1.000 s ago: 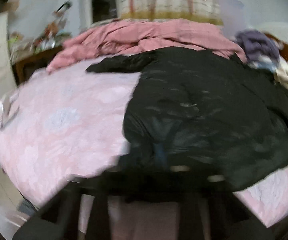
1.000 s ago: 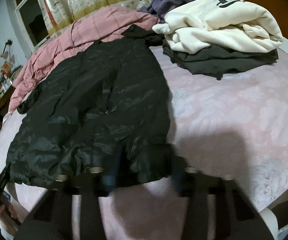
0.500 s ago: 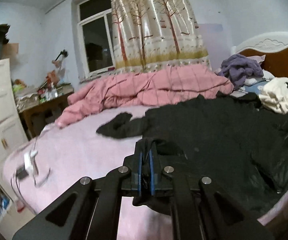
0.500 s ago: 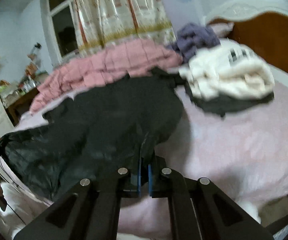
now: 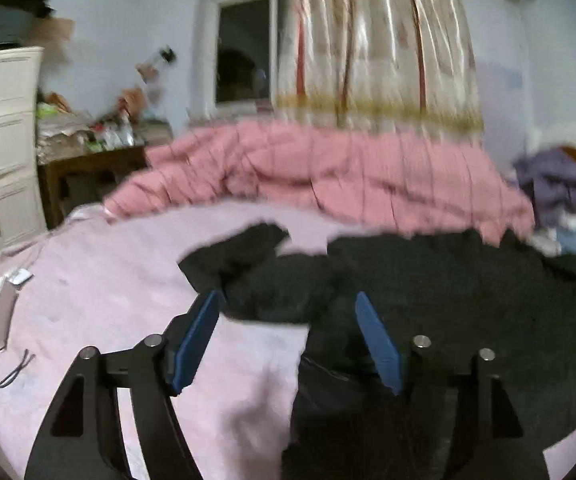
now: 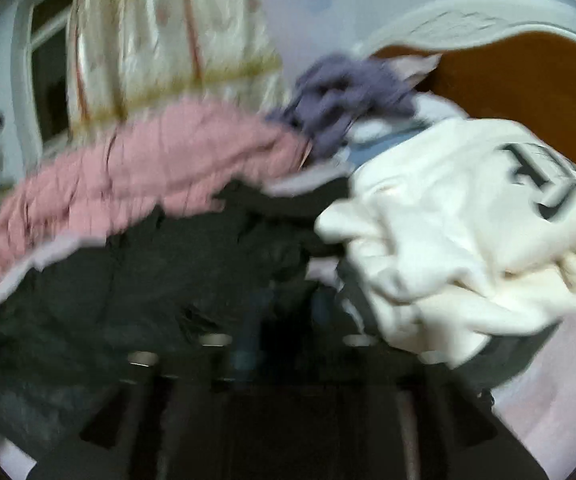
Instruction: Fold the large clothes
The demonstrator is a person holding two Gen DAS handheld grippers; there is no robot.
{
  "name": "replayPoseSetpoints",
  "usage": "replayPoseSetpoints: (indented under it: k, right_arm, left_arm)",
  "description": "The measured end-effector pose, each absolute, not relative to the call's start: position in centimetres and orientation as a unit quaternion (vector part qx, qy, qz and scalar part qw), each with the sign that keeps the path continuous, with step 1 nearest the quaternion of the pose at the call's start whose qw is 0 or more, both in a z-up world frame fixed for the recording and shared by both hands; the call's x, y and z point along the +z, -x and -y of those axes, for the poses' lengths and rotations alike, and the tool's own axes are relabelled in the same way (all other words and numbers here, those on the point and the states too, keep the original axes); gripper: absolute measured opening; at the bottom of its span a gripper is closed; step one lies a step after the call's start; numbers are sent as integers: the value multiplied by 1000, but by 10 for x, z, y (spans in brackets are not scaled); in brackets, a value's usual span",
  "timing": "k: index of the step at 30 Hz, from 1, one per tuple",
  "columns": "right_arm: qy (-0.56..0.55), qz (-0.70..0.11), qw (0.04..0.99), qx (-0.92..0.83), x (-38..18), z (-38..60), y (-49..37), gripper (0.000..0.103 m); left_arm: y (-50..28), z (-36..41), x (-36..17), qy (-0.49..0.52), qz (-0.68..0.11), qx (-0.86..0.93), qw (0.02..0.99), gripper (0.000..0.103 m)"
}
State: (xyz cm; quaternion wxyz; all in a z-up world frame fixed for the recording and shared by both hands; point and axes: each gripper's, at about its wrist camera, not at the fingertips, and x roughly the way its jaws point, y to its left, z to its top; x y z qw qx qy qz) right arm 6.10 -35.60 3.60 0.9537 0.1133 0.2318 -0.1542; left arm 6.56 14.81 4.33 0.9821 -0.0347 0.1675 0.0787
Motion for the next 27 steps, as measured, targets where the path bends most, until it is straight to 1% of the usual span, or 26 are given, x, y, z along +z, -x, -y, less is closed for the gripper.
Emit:
replayPoseSetpoints:
  k: [2,5,8,10,11,12,13,15,16,17,18,20,21,25,27]
  right_arm:
    - [-100,-214,958,-160,47,351,-51,61]
    - [-78,-191,968,-146,60,338,-38,61]
    - [-60,-186,974,-118,65,322,-30,61]
    - [-38,-227,969,-85,60,311,-37,61]
    - [-26,-266,961,-73,53,304,-44,61]
    - [-25,-291,954,-66,43,300,-45,61]
    - [-35,-311,948,-56,30,298,-48,61]
    - [-35,-357,933,-43,7,295,-56,61]
    - [-31,-369,928,-38,-2,295,-59,61]
    - [-23,-379,924,-36,-10,294,-63,61]
    - [-2,-396,918,-39,-20,293,-70,61]
    - [22,-426,903,-45,-36,297,-86,63]
    - [5,-435,900,-42,-39,302,-91,63]
    - [-29,-426,902,-63,-33,315,-86,64]
    - [-32,-396,915,-76,-23,316,-76,64]
  left_arm:
    - [-60,-145,53,46,-158,49,985,69]
    - [-51,-123,63,24,-142,2,990,69]
    - [-60,-87,49,-31,-193,-30,980,69]
    - [-72,-67,27,-73,-244,-10,967,68]
    - [-79,-62,13,-82,-272,2,959,67]
    - [-87,-61,-3,-83,-304,15,949,60]
    - [-92,-66,-17,-72,-333,22,940,58]
    - [-100,-76,-39,-47,-376,32,925,58]
    - [-101,-79,-44,-44,-384,33,922,59]
    - [-101,-79,-47,-49,-380,33,923,60]
    - [-100,-77,-49,-60,-377,37,923,64]
    - [-97,-77,-52,-60,-375,38,924,64]
    - [-97,-79,-51,-56,-371,38,926,64]
    - [-80,-86,-30,-27,-323,4,946,58]
    - [-67,-85,-8,-23,-271,-10,962,58]
